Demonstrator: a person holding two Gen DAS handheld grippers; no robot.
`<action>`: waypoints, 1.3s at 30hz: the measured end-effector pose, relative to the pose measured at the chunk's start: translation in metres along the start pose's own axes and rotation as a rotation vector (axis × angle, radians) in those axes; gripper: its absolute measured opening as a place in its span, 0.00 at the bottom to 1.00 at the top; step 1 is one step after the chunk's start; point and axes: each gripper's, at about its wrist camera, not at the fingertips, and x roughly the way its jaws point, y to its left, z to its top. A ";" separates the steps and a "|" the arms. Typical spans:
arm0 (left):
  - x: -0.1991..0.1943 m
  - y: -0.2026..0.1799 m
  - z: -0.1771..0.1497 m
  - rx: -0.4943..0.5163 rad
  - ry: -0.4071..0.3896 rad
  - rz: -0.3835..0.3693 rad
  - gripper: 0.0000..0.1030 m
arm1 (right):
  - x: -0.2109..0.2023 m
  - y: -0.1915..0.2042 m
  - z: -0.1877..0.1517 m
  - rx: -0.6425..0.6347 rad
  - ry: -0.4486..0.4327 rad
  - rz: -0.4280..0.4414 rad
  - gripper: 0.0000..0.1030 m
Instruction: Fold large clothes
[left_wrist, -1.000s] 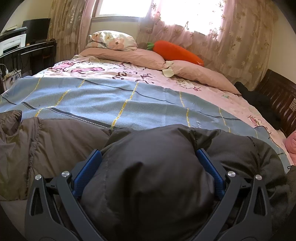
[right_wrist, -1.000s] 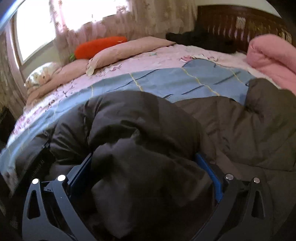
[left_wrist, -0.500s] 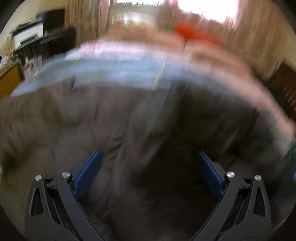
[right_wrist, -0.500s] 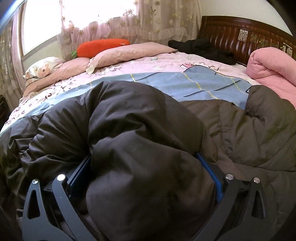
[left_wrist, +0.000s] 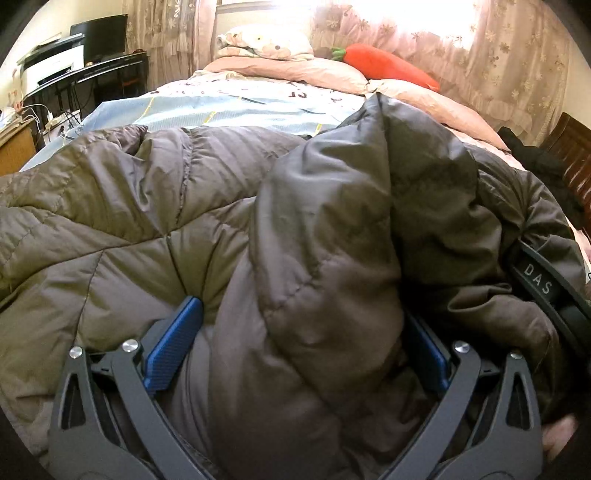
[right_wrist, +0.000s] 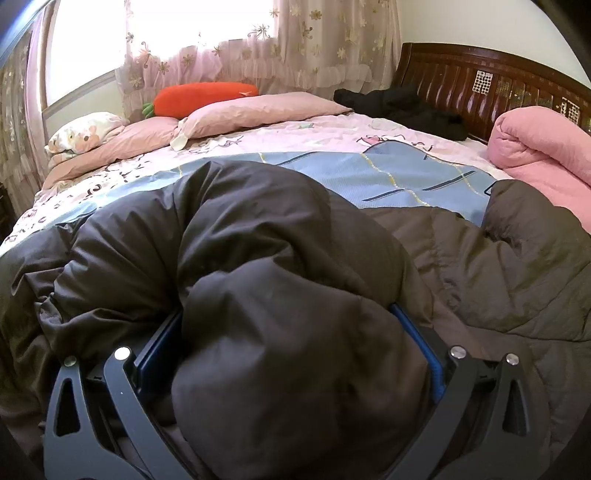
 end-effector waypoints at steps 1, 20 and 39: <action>-0.002 0.002 0.000 -0.006 -0.004 -0.008 0.98 | 0.000 0.001 0.000 -0.001 0.000 -0.001 0.99; -0.075 0.053 0.046 0.334 0.021 -0.005 0.98 | 0.002 0.016 0.003 -0.071 0.023 -0.085 0.99; -0.044 0.514 0.064 -0.707 0.085 0.141 0.98 | -0.002 0.024 0.001 -0.124 0.019 -0.165 0.99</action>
